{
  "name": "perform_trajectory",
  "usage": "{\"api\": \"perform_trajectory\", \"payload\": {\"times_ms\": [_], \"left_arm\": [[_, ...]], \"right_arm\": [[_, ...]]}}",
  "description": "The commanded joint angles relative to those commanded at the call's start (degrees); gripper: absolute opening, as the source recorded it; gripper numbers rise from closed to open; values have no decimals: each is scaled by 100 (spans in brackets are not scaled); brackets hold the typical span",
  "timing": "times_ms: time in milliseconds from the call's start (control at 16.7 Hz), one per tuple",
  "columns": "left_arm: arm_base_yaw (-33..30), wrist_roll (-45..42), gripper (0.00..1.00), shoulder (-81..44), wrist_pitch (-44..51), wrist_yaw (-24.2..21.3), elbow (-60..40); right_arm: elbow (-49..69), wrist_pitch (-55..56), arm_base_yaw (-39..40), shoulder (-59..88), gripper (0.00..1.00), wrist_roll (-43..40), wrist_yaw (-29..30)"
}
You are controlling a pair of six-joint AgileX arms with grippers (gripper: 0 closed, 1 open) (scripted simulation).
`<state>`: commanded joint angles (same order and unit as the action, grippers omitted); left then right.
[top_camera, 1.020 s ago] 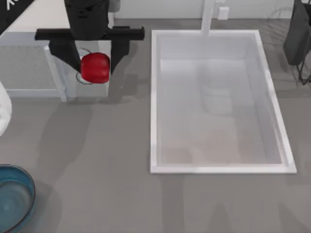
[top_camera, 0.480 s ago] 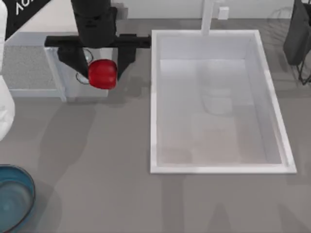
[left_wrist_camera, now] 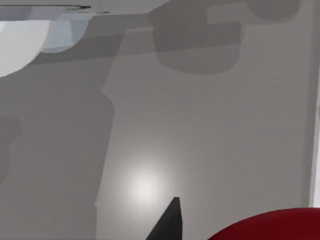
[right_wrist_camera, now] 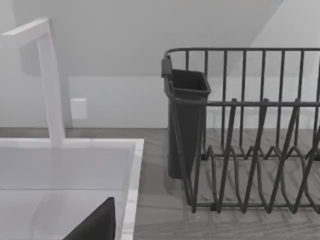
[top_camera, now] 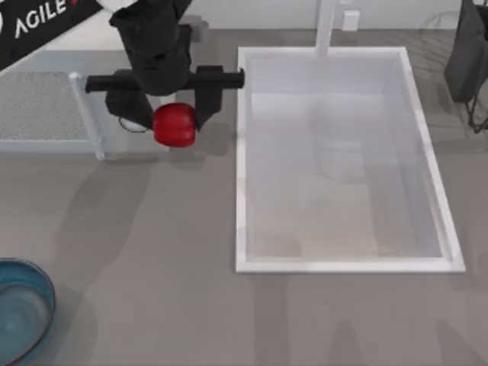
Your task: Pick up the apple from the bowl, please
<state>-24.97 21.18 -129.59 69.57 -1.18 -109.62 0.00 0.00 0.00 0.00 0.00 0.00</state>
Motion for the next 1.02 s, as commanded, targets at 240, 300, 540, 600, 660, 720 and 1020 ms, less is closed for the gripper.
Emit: {"api": "perform_trajectory", "payload": {"times_ms": [240,300,540,600,660,720,1020], "left_arm": [[147,60,0,45,-398,97,488],[147,60,0,45,-398,97,488],[147,60,15,45,-398,97,488],[147,60,23,45,-398,97,488],[147,60,30,45,-398,97,488],[147,60,38,45,-398,97,488],[147,60,75,45,-398,97,488]], "right_arm": [[0,0,0,0,100,0,0],[0,0,0,0,100,0,0],[0,0,0,0,100,0,0],[0,0,0,0,100,0,0],[0,0,0,0,100,0,0],[0,0,0,0,100,0,0],[0,0,0,0,100,0,0]]}}
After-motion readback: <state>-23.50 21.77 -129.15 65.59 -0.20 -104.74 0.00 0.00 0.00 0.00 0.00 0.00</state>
